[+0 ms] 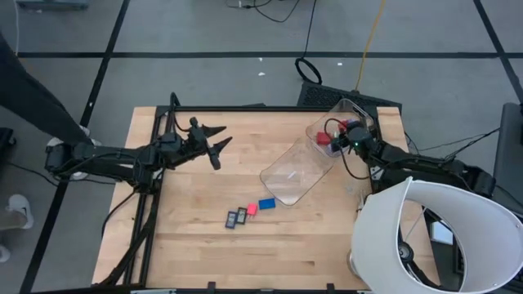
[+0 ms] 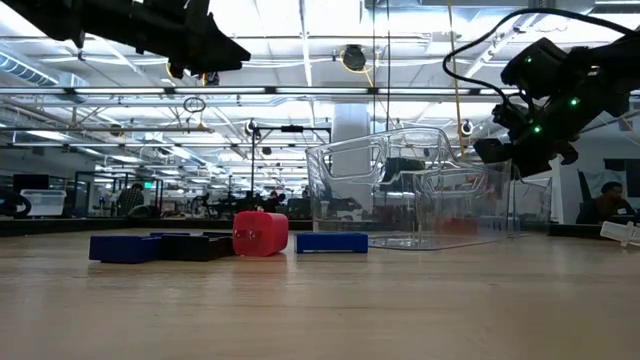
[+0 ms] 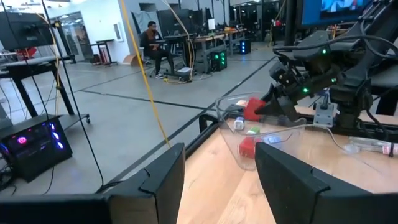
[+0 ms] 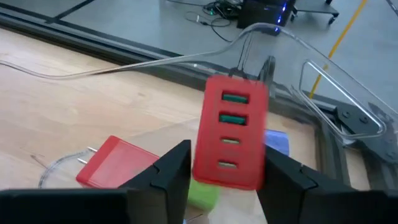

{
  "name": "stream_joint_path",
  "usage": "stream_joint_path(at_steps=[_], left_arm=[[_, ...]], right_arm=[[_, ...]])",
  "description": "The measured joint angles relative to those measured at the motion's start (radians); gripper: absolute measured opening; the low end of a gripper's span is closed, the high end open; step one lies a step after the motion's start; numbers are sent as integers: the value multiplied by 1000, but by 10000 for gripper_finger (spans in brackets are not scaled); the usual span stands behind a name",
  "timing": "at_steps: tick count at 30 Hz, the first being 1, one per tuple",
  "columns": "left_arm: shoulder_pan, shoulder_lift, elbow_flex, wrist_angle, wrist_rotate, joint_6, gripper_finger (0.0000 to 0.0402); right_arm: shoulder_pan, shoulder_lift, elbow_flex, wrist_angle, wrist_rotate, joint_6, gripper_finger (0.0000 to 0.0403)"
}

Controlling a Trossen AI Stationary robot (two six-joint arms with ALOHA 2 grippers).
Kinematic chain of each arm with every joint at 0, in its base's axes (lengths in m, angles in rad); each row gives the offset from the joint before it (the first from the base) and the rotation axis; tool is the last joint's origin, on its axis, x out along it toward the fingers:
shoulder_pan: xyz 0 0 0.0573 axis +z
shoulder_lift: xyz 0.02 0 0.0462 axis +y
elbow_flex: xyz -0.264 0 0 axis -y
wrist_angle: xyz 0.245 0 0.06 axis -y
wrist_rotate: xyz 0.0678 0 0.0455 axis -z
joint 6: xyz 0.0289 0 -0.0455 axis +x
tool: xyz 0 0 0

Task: Pick & Place Office items
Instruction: Put the red charger adapter into the right transparent bin, then put the pink charger adapter into the right transparent bin

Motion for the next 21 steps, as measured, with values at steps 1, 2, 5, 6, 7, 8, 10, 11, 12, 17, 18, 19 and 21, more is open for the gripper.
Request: stream_joint_path(at_steps=[1, 2, 5, 6, 7, 8, 10, 11, 12, 17, 18, 19, 21], left_arm=[[0, 0, 0, 0, 0, -1, 195], [0, 0, 0, 0, 0, -2, 193], [0, 0, 0, 0, 0, -3, 187], [0, 0, 0, 0, 0, -3, 185], [0, 0, 0, 0, 0, -3, 183], [0, 0, 0, 0, 0, -3, 181], [0, 0, 0, 0, 1, -3, 178], [0, 0, 0, 0, 1, -3, 177], [0, 0, 0, 0, 1, -3, 175], [0, 0, 0, 2, 1, -3, 177], [0, 0, 0, 6, 1, -3, 178], [0, 0, 0, 9, 1, -3, 179], [0, 0, 0, 19, 1, -2, 179]], right_arm=[[-2, 0, 0, 1, 0, -1, 160], [-2, 0, 0, 1, 0, -1, 166], [-2, 0, 0, 1, -1, -1, 180], [-1, 0, 0, 1, -2, -2, 184], [-1, 0, 0, 1, -3, -3, 188], [-1, 0, 0, 4, -7, -4, 192], [-1, -3, 0, 31, -40, -12, 197], [-1, -6, 0, 56, -68, -17, 199], [-1, -11, 0, 91, -102, -27, 200], [-1, -22, 0, 327, -299, -71, 200], [-1, -21, 0, 372, -357, -76, 198], [-1, -17, 0, 419, -429, -77, 196], [14, -2, 1, 505, -577, -75, 192]])
